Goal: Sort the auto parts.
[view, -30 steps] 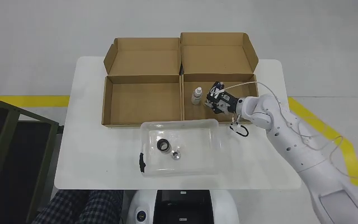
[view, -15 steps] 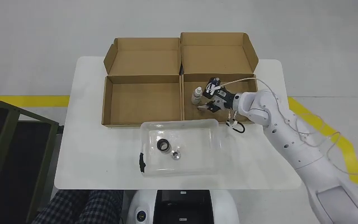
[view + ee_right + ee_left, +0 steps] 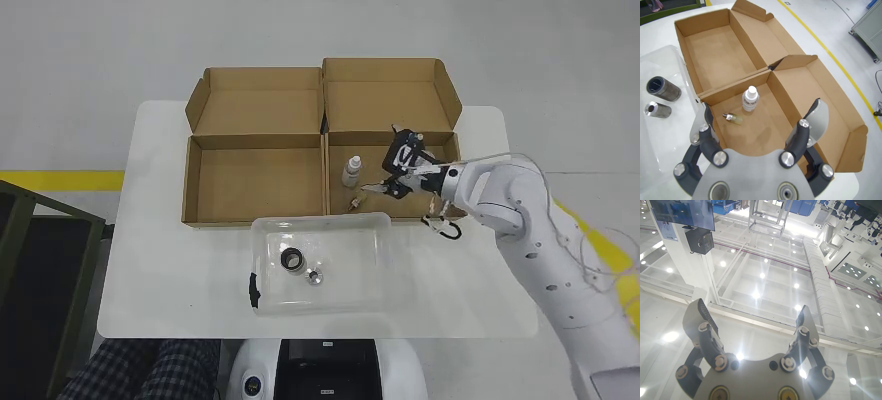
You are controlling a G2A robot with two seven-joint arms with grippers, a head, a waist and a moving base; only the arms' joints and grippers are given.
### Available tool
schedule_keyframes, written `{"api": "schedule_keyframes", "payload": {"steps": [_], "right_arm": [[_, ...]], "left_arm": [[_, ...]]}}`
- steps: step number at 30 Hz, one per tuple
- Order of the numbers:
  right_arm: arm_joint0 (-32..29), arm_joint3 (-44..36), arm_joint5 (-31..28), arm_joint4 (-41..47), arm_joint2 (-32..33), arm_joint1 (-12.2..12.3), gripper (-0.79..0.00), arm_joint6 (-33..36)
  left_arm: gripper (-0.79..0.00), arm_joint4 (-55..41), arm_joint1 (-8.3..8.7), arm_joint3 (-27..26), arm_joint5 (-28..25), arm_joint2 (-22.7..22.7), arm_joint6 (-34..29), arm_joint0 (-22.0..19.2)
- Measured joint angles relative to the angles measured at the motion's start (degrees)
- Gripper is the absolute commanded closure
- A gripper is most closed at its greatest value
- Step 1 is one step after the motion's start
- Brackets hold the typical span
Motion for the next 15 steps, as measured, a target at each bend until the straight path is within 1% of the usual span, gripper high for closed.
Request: {"api": "schedule_keyframes", "payload": {"steps": [7,10,15], "right_arm": [[-5.7,-9.3,-0.8,0.2,2.8,0.9,-0.785,-0.1],[-7.9,-12.4,-1.6,-0.2,2.6,1.0,-0.785,-0.2],[-10.8,-16.3,-3.0,-0.8,0.7,1.0,-0.785,-1.1]], "left_arm": [[-0.785,0.0,0.00,0.0,0.0,0.0,0.0,0.0],[-0.785,0.0,0.00,0.0,0.0,0.0,0.0,0.0],[-0.785,0.0,0.00,0.0,0.0,0.0,0.0,0.0]]}}
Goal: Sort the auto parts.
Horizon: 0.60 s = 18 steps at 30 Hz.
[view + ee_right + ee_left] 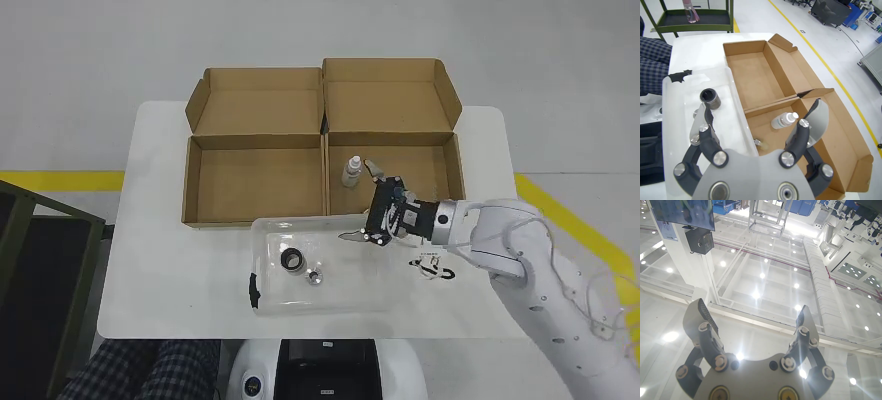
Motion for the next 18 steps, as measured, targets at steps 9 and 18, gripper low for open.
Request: {"api": "schedule_keyframes", "payload": {"steps": [9,18], "right_arm": [[-1.2,-1.3,-0.8,-3.1,-6.0,-0.8,-0.785,-0.4],[-0.9,0.7,0.5,-7.2,-10.6,-1.8,-0.785,0.4]], "left_arm": [[-0.785,0.0,0.00,0.0,0.0,0.0,0.0,0.0],[-0.785,0.0,0.00,0.0,0.0,0.0,0.0,0.0]]}}
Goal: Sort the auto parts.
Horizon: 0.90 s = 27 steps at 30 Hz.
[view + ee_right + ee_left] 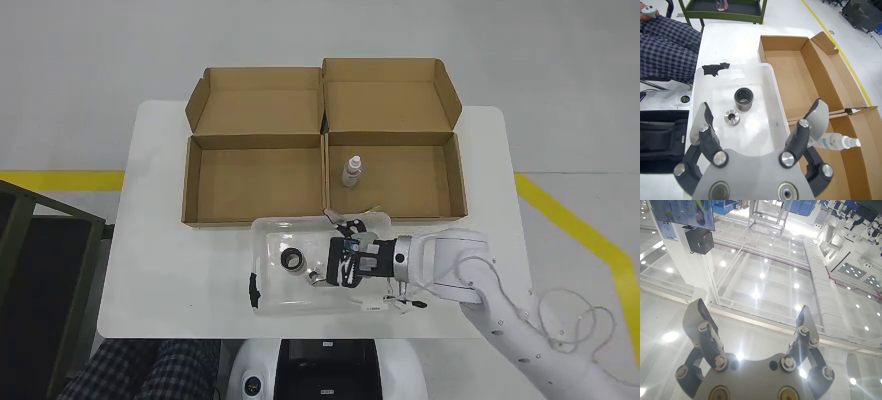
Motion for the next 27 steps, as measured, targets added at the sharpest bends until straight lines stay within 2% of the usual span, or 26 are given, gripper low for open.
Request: {"api": "schedule_keyframes", "payload": {"steps": [15,24,27], "right_arm": [[0.4,4.6,0.2,-4.8,-5.1,-1.4,-0.785,0.4],[2.3,9.1,0.3,-5.9,-7.9,-2.6,-0.693,-0.9],[3.0,10.6,0.3,-6.1,-8.9,-3.1,-0.690,-0.9]], "left_arm": [[-0.785,0.0,0.00,0.0,0.0,0.0,0.0,0.0],[-0.785,0.0,0.00,0.0,0.0,0.0,0.0,0.0],[-0.785,0.0,0.00,0.0,0.0,0.0,0.0,0.0]]}}
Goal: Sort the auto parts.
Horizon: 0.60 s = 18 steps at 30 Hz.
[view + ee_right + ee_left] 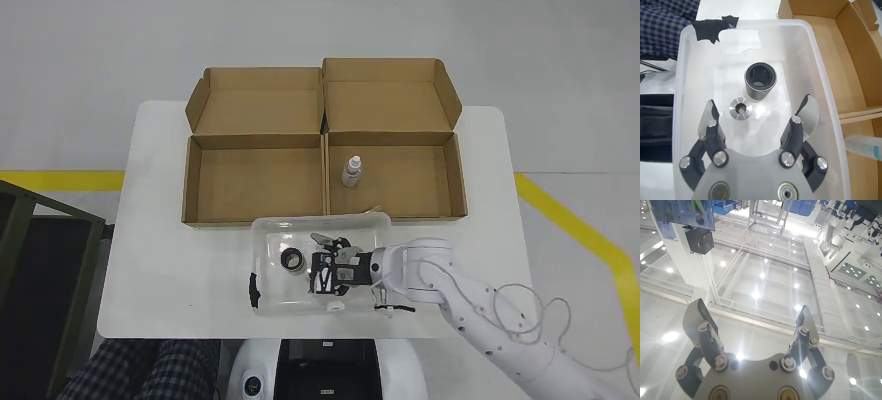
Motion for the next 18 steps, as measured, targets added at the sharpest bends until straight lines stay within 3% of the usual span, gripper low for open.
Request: {"api": "schedule_keyframes", "payload": {"steps": [8,14,16,18], "right_arm": [[1.3,3.1,-0.4,0.1,-2.5,-1.2,-0.693,0.3],[2.1,5.5,-0.5,-0.2,-3.8,-2.0,-0.643,0.2],[2.3,6.2,-0.5,-0.3,-4.2,-2.3,-0.573,0.0],[2.6,7.0,-0.6,-0.4,-4.5,-2.5,-0.388,-0.2]], "left_arm": [[-0.785,0.0,0.00,0.0,0.0,0.0,0.0,0.0],[-0.785,0.0,0.00,0.0,0.0,0.0,0.0,0.0],[-0.785,0.0,0.00,0.0,0.0,0.0,0.0,0.0],[-0.785,0.0,0.00,0.0,0.0,0.0,0.0,0.0]]}}
